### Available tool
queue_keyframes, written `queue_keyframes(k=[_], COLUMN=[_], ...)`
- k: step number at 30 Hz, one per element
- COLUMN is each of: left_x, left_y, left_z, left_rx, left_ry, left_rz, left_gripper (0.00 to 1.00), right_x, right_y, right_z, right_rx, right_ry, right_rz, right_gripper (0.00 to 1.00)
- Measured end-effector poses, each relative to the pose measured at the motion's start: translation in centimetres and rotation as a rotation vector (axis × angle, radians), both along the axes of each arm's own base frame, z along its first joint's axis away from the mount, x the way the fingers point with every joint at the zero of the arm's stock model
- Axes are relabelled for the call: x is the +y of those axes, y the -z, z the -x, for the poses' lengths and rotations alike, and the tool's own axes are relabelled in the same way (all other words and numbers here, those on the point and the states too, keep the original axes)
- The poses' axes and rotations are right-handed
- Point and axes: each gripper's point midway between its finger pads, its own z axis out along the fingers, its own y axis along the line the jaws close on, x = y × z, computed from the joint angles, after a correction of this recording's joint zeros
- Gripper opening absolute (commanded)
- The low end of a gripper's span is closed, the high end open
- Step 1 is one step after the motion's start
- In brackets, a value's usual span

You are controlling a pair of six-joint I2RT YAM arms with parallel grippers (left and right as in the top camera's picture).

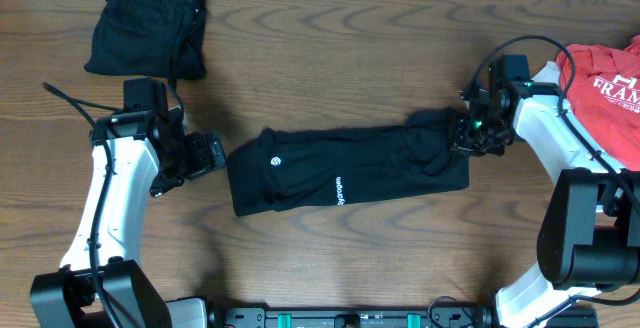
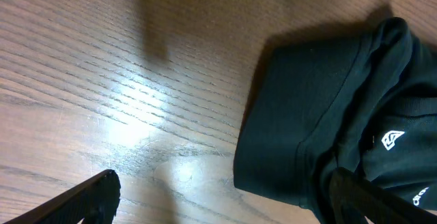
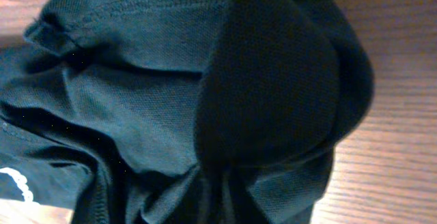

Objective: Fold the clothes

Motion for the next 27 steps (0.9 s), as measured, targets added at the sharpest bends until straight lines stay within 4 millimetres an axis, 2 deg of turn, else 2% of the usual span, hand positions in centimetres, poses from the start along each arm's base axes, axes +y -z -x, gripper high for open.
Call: queue_keyframes(k=[9, 14, 20, 27], left_x=[0.0, 0.0, 0.0, 0.0], left_y=[0.0, 0.0, 0.0, 0.0], left_z=[0.0, 0.0, 0.0, 0.0], left_rx=[0.0, 0.0, 0.0, 0.0], left_ry=[0.0, 0.0, 0.0, 0.0], left_rz=[0.0, 0.0, 0.0, 0.0], left_gripper=[0.98, 0.98, 0.98, 0.98], right_x=[0.4, 3.2, 7.6, 11.9], right_y=[0.0, -0.6, -3.1, -3.6], right_z=[0.1, 0.3, -0.5, 1.1], right_rx=[0.01, 0.007, -0.051, -0.041], right_ry=[0.017, -0.044, -0.139, -0.241], right_rz=[-0.01, -0.064, -0.148, -0.185], right_gripper=[0.01, 0.01, 0.01, 0.01])
